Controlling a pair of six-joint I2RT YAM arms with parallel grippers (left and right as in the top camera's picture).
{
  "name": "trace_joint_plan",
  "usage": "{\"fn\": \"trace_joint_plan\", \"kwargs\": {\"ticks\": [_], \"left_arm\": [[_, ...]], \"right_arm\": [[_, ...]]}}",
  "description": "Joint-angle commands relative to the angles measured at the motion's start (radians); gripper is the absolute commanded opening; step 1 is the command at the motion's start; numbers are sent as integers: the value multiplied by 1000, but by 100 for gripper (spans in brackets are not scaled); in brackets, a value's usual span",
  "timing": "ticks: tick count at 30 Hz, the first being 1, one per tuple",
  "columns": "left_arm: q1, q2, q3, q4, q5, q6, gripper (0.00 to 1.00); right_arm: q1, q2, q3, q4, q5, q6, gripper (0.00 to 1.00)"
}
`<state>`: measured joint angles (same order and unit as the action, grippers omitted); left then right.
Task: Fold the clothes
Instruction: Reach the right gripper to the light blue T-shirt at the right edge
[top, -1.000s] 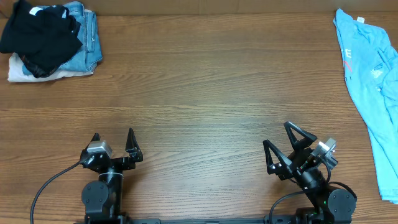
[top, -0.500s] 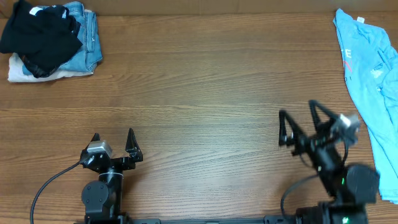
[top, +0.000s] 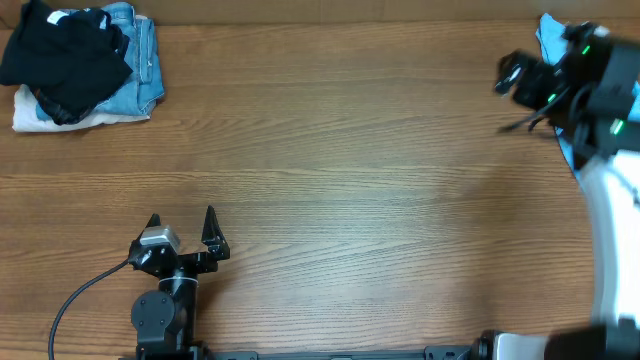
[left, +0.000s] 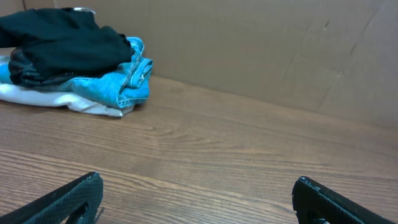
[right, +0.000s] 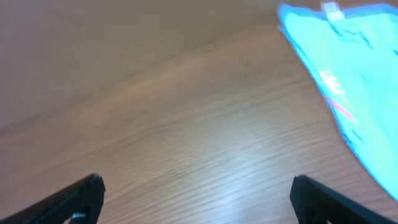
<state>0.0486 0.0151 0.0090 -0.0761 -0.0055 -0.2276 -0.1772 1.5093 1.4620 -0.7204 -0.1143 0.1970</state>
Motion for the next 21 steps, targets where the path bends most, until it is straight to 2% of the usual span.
{"fn": "trace_joint_plan", "kwargs": {"ticks": [1, 8, 12, 15, 21], "left_arm": [[7, -10, -4, 1, -13, 26, 100], [7, -10, -4, 1, -13, 26, 100], [7, -10, -4, 1, -13, 26, 100], [7, -10, -4, 1, -13, 26, 100], [7, -10, -4, 1, -13, 26, 100]], "right_arm": [[-81, 126, 156, -127, 16, -15, 100], [-174, 201, 161, -127, 29, -16, 100], [-225, 204, 159, -157, 137, -14, 100], [-291, 219, 154, -156, 201, 25, 100], [-432, 274, 154, -222, 200, 39, 100]]}}
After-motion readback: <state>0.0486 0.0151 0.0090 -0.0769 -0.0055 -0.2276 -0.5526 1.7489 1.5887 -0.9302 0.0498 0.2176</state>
